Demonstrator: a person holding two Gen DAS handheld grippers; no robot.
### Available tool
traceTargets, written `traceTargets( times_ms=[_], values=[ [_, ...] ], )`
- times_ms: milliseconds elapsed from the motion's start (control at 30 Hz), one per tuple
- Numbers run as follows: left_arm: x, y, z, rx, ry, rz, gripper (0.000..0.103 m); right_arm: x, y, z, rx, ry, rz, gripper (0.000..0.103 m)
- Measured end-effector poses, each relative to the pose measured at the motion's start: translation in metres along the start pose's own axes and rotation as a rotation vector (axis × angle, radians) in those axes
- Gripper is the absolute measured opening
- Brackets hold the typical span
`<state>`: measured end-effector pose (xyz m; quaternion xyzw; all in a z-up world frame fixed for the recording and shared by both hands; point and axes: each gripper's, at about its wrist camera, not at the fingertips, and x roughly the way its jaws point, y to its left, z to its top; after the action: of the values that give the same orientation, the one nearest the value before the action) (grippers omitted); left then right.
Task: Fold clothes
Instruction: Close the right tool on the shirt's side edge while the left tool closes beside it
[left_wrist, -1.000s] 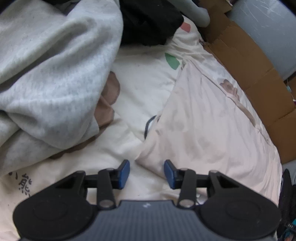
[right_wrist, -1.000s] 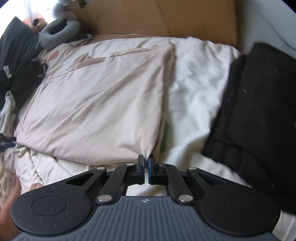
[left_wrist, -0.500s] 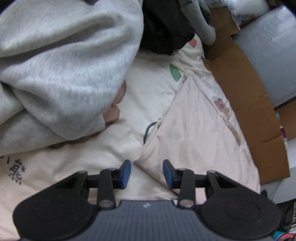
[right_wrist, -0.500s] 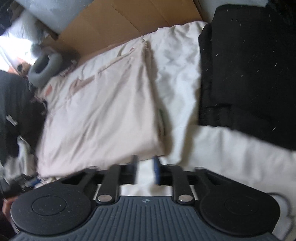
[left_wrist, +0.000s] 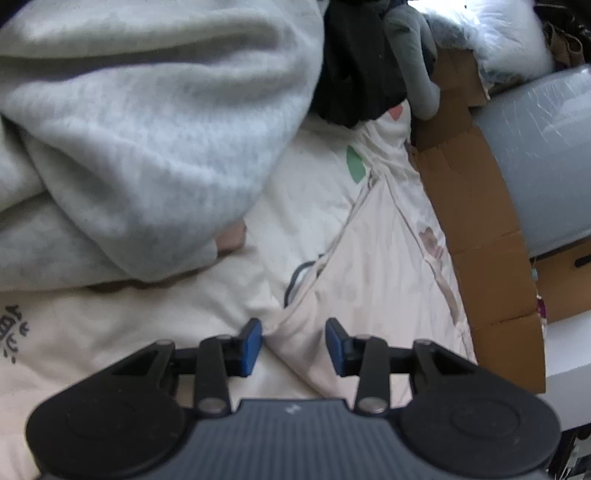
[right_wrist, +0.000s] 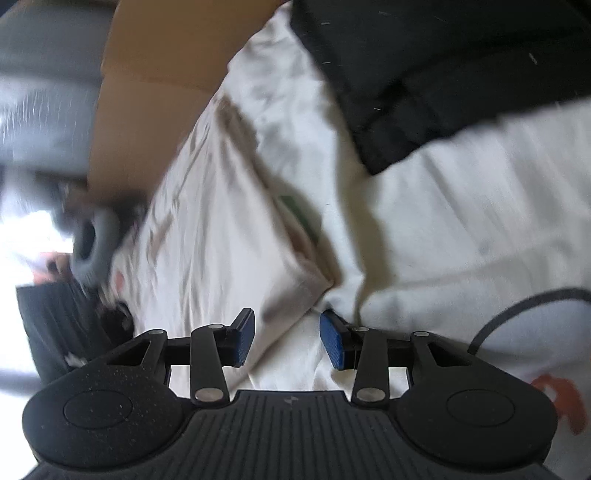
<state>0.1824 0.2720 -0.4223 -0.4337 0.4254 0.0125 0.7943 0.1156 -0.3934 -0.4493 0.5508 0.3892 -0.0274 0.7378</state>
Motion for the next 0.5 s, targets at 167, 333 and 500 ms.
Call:
traceTargets(
  times_ms=[167, 333, 500],
  values=[
    [-0.001, -0.001, 0.001, 0.019, -0.004, -0.008, 0.009, 0.003, -0.005, 0.000, 0.074, -0.034, 0.020, 0.037],
    [-0.008, -0.002, 0.002, 0.022, -0.014, -0.032, 0.005, -0.006, -0.004, 0.004, 0.068, -0.061, 0.026, 0.001],
    [-0.009, 0.001, 0.003, -0.008, -0.015, -0.051, 0.005, -0.014, 0.002, 0.005, 0.033, -0.067, 0.050, 0.000]
  ],
)
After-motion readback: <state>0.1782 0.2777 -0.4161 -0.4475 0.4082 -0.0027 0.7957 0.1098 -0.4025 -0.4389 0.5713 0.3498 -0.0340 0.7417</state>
